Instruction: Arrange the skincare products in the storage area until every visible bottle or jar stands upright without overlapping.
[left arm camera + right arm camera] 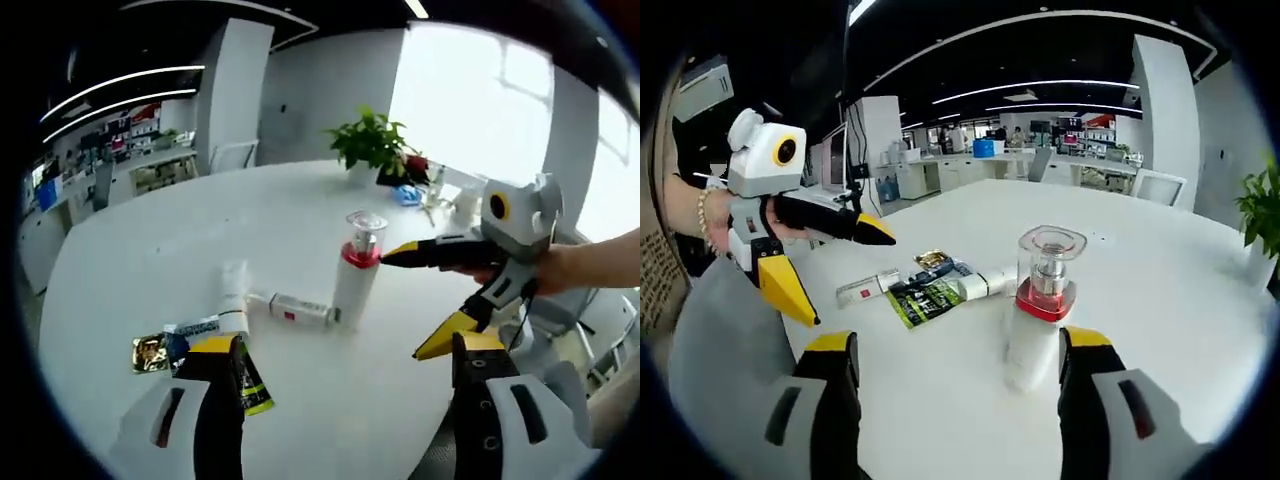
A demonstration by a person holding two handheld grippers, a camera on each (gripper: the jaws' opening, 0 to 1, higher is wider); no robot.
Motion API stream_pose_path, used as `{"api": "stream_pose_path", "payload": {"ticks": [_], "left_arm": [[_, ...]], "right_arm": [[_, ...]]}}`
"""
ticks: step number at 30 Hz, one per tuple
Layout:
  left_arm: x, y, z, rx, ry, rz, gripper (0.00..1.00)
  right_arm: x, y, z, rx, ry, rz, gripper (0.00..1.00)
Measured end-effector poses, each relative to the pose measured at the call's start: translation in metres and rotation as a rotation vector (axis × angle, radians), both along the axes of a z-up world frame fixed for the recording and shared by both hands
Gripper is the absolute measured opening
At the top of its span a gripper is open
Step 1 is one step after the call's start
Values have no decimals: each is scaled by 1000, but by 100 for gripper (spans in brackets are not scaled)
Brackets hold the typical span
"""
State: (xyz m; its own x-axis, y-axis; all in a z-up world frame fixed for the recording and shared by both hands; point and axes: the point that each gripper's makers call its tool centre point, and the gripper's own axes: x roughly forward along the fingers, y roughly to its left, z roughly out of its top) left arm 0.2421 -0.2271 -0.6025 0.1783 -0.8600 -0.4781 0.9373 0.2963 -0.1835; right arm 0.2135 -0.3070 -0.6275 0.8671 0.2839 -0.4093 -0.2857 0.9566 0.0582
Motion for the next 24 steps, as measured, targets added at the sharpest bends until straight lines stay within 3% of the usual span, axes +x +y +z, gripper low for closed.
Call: {"api": "stream_pose_path", "payload": {"ticks": [13,24], "left_arm": [[-2,74,-3,-20,25,77,97],[3,132,-14,-7,56,163,97]], "right_arm": [[-21,31,11,57,-25,-76,96],[-34,42,11,88,-23,-121,99]]}}
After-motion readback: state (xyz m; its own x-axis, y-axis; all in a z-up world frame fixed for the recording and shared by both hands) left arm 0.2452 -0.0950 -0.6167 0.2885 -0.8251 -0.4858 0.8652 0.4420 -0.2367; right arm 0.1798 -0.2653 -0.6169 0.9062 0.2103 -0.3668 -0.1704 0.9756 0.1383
